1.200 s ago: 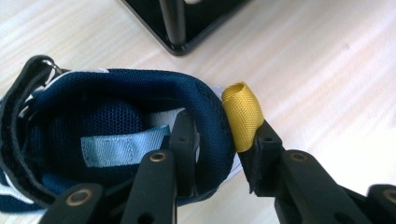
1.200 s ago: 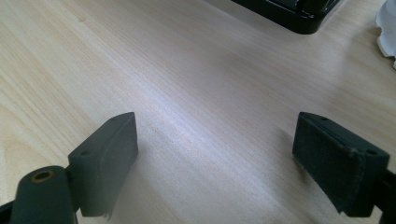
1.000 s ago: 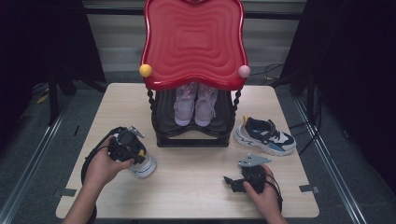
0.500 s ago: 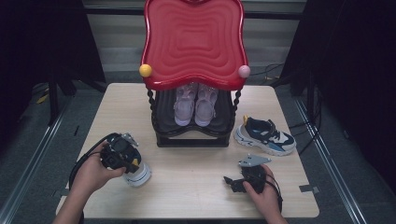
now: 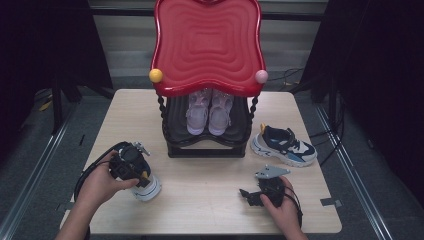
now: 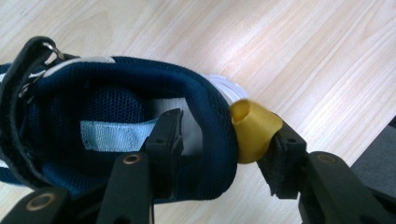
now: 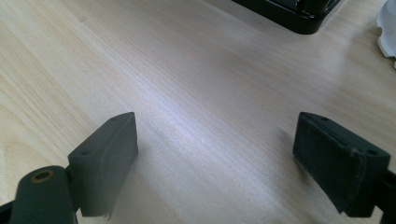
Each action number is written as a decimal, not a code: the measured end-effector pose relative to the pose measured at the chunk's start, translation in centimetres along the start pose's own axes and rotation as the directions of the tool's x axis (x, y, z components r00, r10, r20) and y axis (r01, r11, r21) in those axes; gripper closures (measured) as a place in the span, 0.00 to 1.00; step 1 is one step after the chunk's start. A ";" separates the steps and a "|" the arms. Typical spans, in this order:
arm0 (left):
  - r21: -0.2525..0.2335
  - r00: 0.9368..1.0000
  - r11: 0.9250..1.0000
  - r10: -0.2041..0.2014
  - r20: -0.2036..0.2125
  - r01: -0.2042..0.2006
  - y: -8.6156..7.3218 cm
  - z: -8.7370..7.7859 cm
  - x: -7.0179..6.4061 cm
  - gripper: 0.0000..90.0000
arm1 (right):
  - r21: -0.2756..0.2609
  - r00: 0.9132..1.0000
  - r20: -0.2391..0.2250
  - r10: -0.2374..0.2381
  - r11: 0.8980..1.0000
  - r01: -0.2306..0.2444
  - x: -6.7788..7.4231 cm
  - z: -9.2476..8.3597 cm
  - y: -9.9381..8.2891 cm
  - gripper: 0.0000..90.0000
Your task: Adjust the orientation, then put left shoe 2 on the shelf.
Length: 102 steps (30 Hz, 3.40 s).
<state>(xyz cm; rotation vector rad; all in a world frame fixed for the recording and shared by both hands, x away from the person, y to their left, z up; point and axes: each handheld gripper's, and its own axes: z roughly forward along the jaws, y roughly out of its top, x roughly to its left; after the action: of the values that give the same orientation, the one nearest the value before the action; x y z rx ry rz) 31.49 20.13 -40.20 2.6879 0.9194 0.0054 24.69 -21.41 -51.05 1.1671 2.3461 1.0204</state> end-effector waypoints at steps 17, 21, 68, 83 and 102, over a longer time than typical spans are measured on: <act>0.113 0.999 0.993 0.029 0.030 -0.033 1.7 0.6 -0.2 0.61 | 0.001 1.000 0.000 -0.001 1.000 0.001 0.0 0.0 0.0 0.15; 0.129 0.999 0.991 0.027 0.029 -0.030 2.0 0.7 -0.1 0.61 | 0.001 1.000 0.002 -0.002 1.000 0.002 0.0 0.0 0.0 0.15; 0.303 0.995 0.948 0.082 0.062 -0.097 3.3 2.5 0.1 0.79 | 0.004 1.000 -0.003 0.004 1.000 -0.004 0.0 0.0 0.0 0.15; 0.318 0.991 0.939 0.120 0.060 -0.132 3.7 -0.6 -0.5 0.80 | 0.002 1.000 -0.002 0.003 1.000 -0.003 0.0 0.0 0.0 0.15; 0.318 0.983 0.930 0.177 0.053 -0.185 5.6 -7.6 -1.9 0.80 | 0.000 1.000 -0.004 0.001 1.000 -0.001 -0.1 0.0 0.1 0.15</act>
<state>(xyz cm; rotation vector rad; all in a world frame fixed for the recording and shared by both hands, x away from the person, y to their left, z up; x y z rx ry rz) 32.56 16.90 -31.21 3.0590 0.7128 -0.1495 24.79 -21.41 -51.03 1.1676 2.3486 1.0242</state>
